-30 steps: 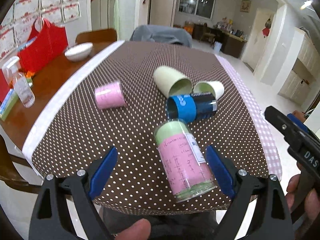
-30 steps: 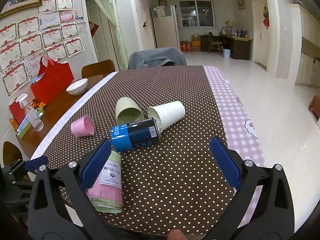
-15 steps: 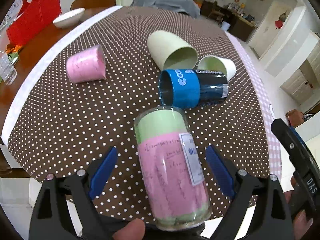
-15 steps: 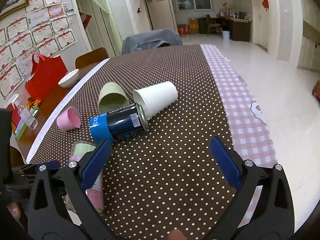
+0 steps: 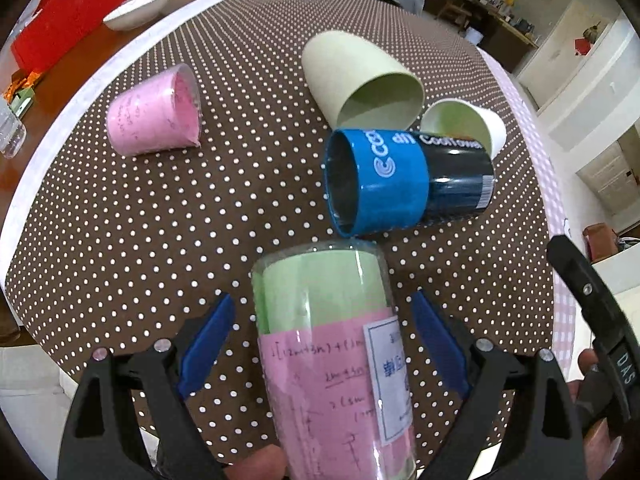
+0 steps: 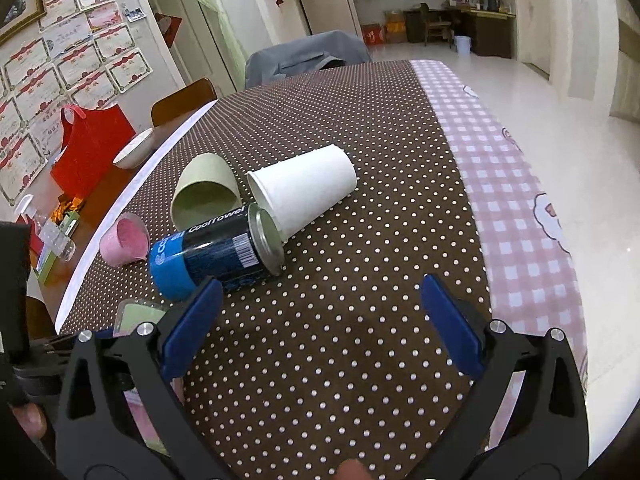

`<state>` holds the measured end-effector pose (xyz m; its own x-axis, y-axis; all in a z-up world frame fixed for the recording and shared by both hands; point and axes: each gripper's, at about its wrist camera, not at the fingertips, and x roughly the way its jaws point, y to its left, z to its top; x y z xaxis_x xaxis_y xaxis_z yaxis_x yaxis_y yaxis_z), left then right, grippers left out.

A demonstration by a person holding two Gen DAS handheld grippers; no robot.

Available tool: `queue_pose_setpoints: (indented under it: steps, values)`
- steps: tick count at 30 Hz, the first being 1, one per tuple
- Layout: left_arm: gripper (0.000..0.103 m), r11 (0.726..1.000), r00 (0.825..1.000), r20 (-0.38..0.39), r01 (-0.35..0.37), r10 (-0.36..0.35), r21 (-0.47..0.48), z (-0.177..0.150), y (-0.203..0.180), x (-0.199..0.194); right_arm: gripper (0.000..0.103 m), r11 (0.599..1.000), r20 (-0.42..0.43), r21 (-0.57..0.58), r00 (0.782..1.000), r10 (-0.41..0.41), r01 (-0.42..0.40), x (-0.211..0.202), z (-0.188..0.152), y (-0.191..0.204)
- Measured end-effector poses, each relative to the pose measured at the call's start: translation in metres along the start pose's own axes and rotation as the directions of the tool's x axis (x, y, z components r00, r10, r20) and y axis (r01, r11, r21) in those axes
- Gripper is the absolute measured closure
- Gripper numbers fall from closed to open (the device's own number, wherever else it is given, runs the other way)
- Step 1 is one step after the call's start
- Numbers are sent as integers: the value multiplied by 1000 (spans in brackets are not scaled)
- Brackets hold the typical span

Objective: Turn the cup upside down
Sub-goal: 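Move the left gripper to the container and close on its body, then lift the container with the left gripper and turn it green lid up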

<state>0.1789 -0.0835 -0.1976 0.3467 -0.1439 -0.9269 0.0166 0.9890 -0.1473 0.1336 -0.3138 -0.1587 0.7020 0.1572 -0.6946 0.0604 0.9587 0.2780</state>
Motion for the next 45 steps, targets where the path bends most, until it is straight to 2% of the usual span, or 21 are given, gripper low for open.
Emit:
queue_pose_setpoints:
  steps: [1, 3, 12, 22, 28, 33, 38, 45]
  values:
    - [26, 1000, 1000, -10, -2, 2, 3, 2, 0, 3, 6, 1000, -3, 2, 1000, 2, -2, 2, 0, -1]
    - [31, 1000, 999, -32, 4, -4, 5, 6, -2, 10, 6, 1000, -8, 7, 1000, 5, -5, 4, 2, -3]
    - [32, 996, 999, -25, 21, -19, 87, 19, -16, 19, 6, 1000, -9, 13, 1000, 2, -2, 6, 3, -2]
    - [33, 987, 997, 50, 57, -66, 153, 20, -23, 2, 6, 1000, 8, 12, 1000, -20, 20, -7, -2, 7]
    - [33, 975, 986, 126, 83, -111, 207, 16, -28, -18, 6, 999, 32, 7, 999, -42, 42, -22, -6, 16]
    - [34, 962, 968, 197, 104, -157, 254, -4, -19, -42, 6, 998, 57, 2, 996, -66, 66, -37, -10, 24]
    - [34, 950, 942, 271, 114, -196, 291, -18, -16, -59, 6, 996, 85, -5, 993, -86, 87, -53, -14, 31]
    - [35, 939, 886, 407, 82, -223, 334, -30, -10, -81, 6, 994, 122, -22, 987, -103, 106, -73, -19, 40]
